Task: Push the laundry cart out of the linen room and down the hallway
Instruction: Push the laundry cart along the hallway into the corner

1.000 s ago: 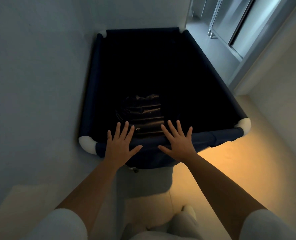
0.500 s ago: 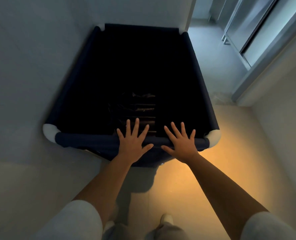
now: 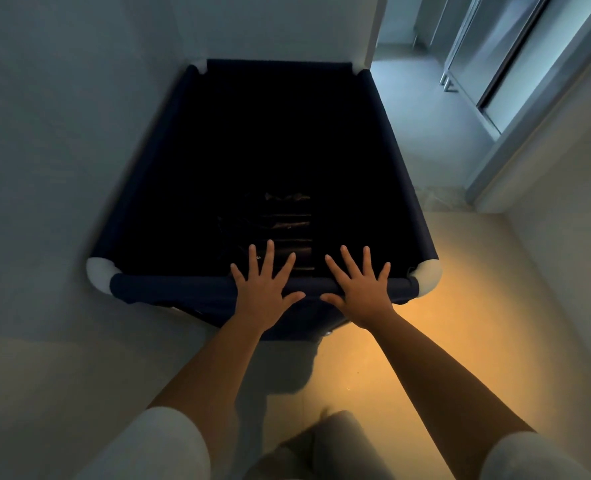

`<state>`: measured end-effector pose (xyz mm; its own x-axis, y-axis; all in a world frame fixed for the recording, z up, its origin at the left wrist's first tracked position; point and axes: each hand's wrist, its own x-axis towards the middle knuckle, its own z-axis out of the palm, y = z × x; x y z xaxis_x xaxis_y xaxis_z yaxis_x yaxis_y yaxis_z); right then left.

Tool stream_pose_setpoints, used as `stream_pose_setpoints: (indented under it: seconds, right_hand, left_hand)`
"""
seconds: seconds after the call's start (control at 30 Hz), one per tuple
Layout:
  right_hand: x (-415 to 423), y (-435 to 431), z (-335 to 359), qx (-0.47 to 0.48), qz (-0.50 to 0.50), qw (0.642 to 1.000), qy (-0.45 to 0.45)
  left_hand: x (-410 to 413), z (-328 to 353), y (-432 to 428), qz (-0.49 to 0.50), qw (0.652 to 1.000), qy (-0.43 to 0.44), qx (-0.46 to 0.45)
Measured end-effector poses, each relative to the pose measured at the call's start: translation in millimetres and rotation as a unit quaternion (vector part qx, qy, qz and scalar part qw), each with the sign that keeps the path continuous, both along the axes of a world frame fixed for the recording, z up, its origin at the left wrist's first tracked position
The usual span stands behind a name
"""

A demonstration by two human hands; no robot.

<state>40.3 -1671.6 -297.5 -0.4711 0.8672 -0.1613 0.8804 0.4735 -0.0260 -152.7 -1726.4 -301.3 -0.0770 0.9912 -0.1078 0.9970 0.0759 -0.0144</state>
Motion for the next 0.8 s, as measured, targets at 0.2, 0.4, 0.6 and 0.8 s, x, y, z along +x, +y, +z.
stream_pose_setpoints:
  seconds: [0.2, 0.4, 0.6, 0.8]
  right_hand:
    - [-0.9, 0.4, -3.3, 0.001, -0.008, 1.0, -0.001]
    - [-3.4, -1.3, -3.2, 0.004, -0.028, 1.0, 0.009]
    - [-3.6, -2.1, -2.3, 0.004, -0.027, 1.0, 0.011]
    - [-3.4, -3.5, -0.9, 0.005, -0.028, 1.0, 0.01]
  left_hand:
    - [-2.2, -1.2, 2.0, -0.004, 1.0, -0.009, -0.012]
    - [-3.1, -2.2, 1.6, -0.007, 1.0, -0.014, -0.001]
    - [-2.4, -3.0, 2.3, -0.009, 1.0, 0.003, 0.001]
    - [-2.3, -3.7, 1.7, -0.007, 1.0, 0.0, 0.006]
